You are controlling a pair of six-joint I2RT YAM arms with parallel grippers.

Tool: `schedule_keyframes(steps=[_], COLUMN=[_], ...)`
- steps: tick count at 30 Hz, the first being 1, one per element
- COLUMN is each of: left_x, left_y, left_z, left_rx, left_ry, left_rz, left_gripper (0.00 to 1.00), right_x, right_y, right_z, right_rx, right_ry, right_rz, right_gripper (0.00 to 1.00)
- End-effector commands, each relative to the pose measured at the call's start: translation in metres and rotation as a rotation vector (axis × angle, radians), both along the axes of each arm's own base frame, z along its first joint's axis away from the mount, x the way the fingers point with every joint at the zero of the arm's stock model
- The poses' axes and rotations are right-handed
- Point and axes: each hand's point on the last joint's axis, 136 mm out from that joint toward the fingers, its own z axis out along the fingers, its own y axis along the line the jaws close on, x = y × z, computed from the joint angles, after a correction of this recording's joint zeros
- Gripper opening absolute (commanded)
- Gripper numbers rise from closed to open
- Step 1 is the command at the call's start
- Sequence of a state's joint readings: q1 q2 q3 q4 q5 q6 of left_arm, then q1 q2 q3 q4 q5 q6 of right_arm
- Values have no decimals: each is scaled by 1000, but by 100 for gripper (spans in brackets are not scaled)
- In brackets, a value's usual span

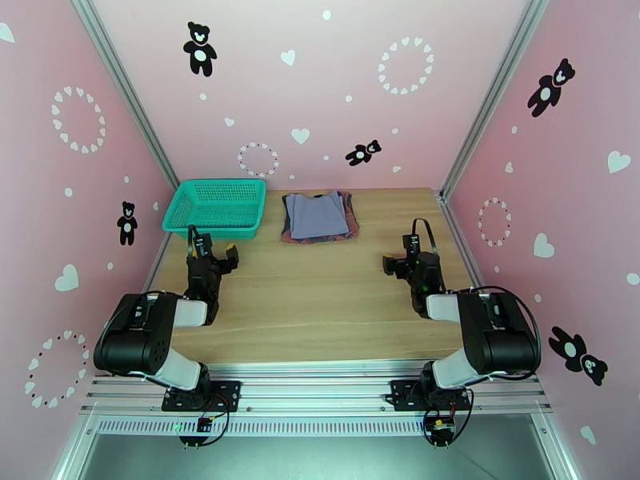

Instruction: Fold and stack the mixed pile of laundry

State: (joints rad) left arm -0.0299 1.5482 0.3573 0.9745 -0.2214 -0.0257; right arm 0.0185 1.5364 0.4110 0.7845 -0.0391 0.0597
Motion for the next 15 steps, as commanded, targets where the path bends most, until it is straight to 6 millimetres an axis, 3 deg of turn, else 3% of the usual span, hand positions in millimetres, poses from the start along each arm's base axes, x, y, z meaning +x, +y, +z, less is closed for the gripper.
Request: schedule_keyframes(steps=[1, 4, 15], left_x=[-4, -1, 2], left_y=[1, -6, -5], left_z=[-5, -5, -8], left_rx=[30, 27, -11], left_ry=[26, 33, 47], left_rz=[13, -36, -75], left_gripper=[98, 98, 98], right_x=[3, 2, 2], right_y=[0, 0, 0], right_z=[4, 4, 4], right_rx=[-10, -11, -9], right_ry=[-11, -10, -9], right_rz=[0, 1, 0], right_gripper=[99, 99, 99])
